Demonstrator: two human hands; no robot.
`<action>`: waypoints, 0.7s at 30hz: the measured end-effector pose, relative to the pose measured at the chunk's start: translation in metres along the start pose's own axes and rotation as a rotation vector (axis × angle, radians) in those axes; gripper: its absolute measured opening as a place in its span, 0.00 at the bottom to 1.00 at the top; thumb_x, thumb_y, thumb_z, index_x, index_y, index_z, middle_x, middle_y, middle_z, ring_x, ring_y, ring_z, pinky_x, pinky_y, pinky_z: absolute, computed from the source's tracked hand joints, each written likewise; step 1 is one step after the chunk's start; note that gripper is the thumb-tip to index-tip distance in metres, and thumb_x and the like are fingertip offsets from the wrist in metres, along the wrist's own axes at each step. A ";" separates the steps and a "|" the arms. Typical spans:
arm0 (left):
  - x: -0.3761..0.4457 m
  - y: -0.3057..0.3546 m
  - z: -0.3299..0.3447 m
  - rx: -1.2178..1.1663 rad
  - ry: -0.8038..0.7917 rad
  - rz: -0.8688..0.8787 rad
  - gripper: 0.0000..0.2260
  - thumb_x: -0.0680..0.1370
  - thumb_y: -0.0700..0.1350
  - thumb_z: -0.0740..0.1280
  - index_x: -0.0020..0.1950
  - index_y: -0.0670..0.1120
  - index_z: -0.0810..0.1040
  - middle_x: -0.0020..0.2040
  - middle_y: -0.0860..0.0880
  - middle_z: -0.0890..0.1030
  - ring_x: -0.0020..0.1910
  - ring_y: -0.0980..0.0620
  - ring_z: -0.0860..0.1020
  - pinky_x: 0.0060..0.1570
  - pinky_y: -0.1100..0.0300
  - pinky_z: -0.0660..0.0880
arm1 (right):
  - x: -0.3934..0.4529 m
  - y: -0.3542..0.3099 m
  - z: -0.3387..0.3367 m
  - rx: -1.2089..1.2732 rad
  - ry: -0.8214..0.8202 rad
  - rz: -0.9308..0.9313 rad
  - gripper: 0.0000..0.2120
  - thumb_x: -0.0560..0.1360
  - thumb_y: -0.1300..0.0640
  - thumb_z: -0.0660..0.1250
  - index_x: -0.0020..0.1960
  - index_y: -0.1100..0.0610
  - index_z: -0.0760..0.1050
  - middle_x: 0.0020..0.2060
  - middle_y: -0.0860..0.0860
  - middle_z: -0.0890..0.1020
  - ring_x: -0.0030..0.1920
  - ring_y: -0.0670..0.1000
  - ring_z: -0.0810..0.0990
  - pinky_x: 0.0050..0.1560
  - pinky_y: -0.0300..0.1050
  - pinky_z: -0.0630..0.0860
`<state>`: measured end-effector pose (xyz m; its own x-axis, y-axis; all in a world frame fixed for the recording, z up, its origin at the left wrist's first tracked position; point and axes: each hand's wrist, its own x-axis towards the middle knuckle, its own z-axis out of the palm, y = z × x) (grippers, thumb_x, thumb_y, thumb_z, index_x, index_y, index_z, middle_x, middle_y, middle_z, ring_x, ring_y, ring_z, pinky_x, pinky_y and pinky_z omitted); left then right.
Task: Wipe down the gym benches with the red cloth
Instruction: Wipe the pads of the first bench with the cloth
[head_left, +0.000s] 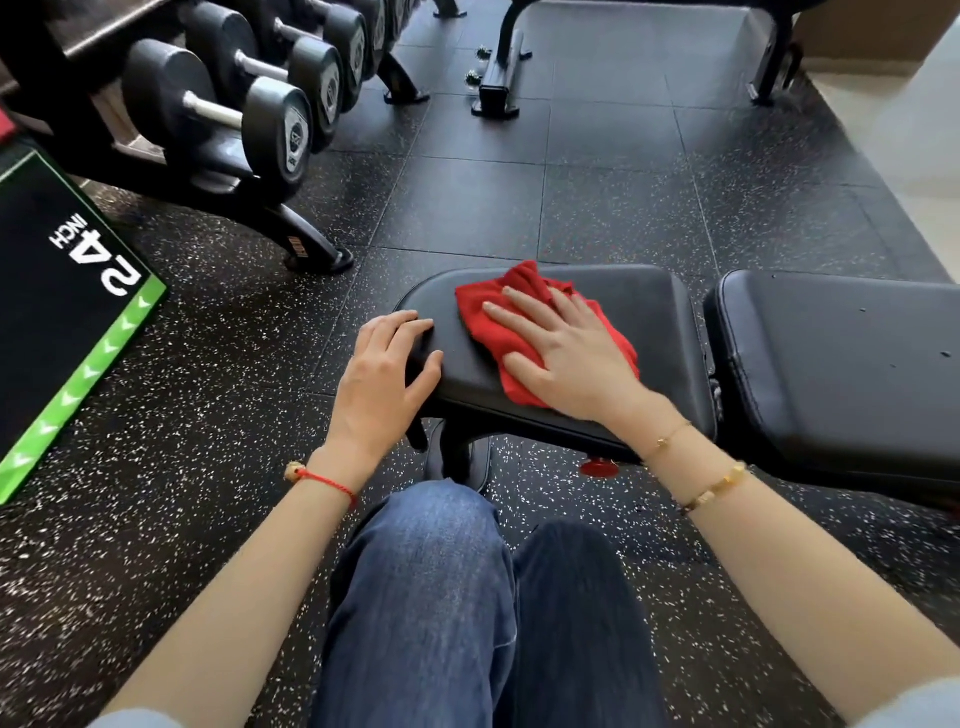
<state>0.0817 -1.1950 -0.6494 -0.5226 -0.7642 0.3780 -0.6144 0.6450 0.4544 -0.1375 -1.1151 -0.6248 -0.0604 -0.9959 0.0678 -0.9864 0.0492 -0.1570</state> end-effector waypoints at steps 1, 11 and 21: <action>0.000 -0.001 0.000 0.000 0.000 0.000 0.16 0.80 0.46 0.67 0.66 0.41 0.77 0.65 0.44 0.76 0.68 0.44 0.70 0.72 0.53 0.65 | -0.003 0.016 -0.003 -0.012 0.003 0.050 0.28 0.78 0.42 0.55 0.77 0.37 0.54 0.78 0.42 0.56 0.78 0.57 0.54 0.77 0.58 0.47; -0.001 0.014 0.000 0.040 -0.038 -0.046 0.15 0.81 0.43 0.65 0.66 0.39 0.76 0.66 0.42 0.76 0.68 0.43 0.69 0.72 0.52 0.65 | 0.016 0.008 -0.004 0.000 0.005 0.239 0.28 0.79 0.42 0.54 0.78 0.39 0.54 0.79 0.44 0.54 0.78 0.59 0.50 0.77 0.59 0.44; 0.026 0.048 0.020 0.023 -0.012 0.021 0.11 0.78 0.42 0.66 0.60 0.43 0.80 0.60 0.45 0.80 0.62 0.43 0.75 0.64 0.48 0.68 | -0.052 0.059 -0.014 0.003 0.035 0.314 0.27 0.79 0.42 0.53 0.77 0.38 0.55 0.79 0.43 0.56 0.78 0.57 0.50 0.78 0.58 0.45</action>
<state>0.0266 -1.1836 -0.6333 -0.5426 -0.7506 0.3770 -0.6170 0.6607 0.4275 -0.1946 -1.0589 -0.6237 -0.3673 -0.9288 0.0494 -0.9182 0.3537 -0.1782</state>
